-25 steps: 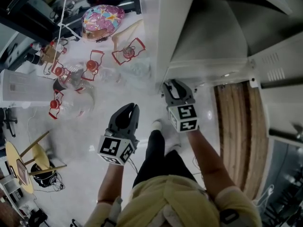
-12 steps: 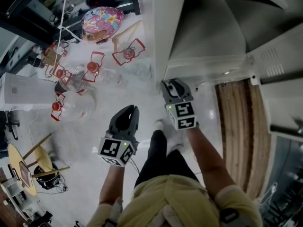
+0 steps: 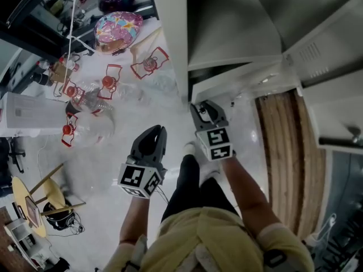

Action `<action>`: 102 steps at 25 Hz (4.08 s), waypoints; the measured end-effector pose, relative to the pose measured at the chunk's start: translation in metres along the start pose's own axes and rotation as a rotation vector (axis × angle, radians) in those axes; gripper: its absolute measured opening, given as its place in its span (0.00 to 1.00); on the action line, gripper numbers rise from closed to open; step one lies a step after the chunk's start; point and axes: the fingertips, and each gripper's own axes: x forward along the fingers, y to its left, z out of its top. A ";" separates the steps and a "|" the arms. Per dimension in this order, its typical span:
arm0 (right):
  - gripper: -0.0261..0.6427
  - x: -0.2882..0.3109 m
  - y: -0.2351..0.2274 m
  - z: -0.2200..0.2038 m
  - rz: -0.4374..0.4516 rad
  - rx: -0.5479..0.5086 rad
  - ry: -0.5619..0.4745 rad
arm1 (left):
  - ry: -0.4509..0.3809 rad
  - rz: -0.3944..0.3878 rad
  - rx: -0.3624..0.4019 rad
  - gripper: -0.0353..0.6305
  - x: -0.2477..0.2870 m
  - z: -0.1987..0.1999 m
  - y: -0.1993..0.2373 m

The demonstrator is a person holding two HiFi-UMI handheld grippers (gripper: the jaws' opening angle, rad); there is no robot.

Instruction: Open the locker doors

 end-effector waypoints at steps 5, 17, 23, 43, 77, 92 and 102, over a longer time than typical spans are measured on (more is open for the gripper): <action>0.22 -0.020 0.001 -0.011 0.003 0.006 0.010 | -0.001 -0.025 0.014 0.09 -0.002 -0.004 -0.017; 0.22 -0.072 -0.004 -0.041 0.049 0.007 0.045 | 0.003 -0.058 0.049 0.09 -0.011 -0.007 -0.047; 0.22 -0.099 -0.014 -0.058 0.054 0.013 0.062 | 0.009 -0.082 0.070 0.09 -0.011 -0.003 -0.065; 0.22 -0.179 -0.059 -0.091 -0.034 0.071 0.094 | 0.043 -0.243 0.145 0.09 0.023 0.009 -0.129; 0.21 -0.266 -0.145 -0.109 -0.406 0.251 0.058 | 0.144 -0.494 0.253 0.09 0.061 -0.018 -0.240; 0.11 -0.329 -0.135 -0.081 -0.494 0.246 -0.060 | 0.120 -0.477 0.238 0.09 0.056 -0.014 -0.258; 0.05 -0.365 -0.132 -0.042 -0.516 0.223 -0.149 | 0.105 -0.451 0.209 0.09 0.046 -0.009 -0.268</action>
